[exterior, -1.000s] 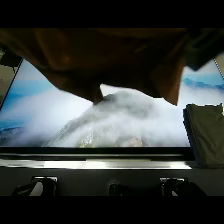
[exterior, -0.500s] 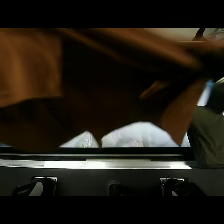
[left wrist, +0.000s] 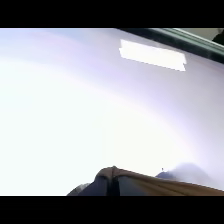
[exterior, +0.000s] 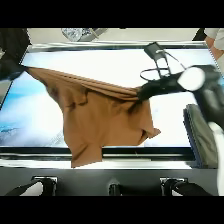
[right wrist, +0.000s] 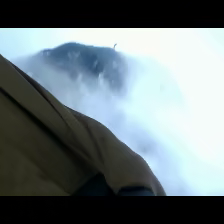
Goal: Fold the shirts.
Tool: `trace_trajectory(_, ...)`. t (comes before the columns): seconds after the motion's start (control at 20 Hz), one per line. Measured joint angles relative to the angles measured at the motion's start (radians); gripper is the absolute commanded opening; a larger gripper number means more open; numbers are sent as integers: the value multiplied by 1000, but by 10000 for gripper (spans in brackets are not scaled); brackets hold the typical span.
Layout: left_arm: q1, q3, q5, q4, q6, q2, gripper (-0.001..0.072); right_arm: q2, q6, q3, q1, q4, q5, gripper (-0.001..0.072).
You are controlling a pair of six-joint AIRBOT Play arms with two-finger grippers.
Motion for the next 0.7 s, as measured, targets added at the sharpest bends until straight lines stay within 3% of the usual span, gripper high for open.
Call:
trace_trajectory(0.15, -29, -19, 71, 0, 7, -157, 38, -186, -81, -13, -63, 250, -223, 41)
trace_trajectory(0.3, -70, -26, 80, -2, 8, -278, 39, -322, -129, -18, -91, 432, -320, 42)
trace_trajectory(0.35, -85, -27, 71, -2, 8, -311, 57, -353, -138, -19, -95, 470, -333, 113)
trace_trajectory(0.4, -99, -27, 60, -3, 8, -336, 187, -373, -143, -20, -97, 496, -340, 300)
trace_trajectory(0.45, -112, -28, 43, -3, 8, -357, 457, -386, -150, -18, -103, 518, -347, 477)
trace_trajectory(0.5, -120, -25, 27, -4, 8, -369, 631, -388, -160, -12, -114, 534, -346, 563)
trace_trajectory(0.7, -84, 42, -130, 17, 5, -391, 582, -308, -253, 48, -229, 500, -187, 565)
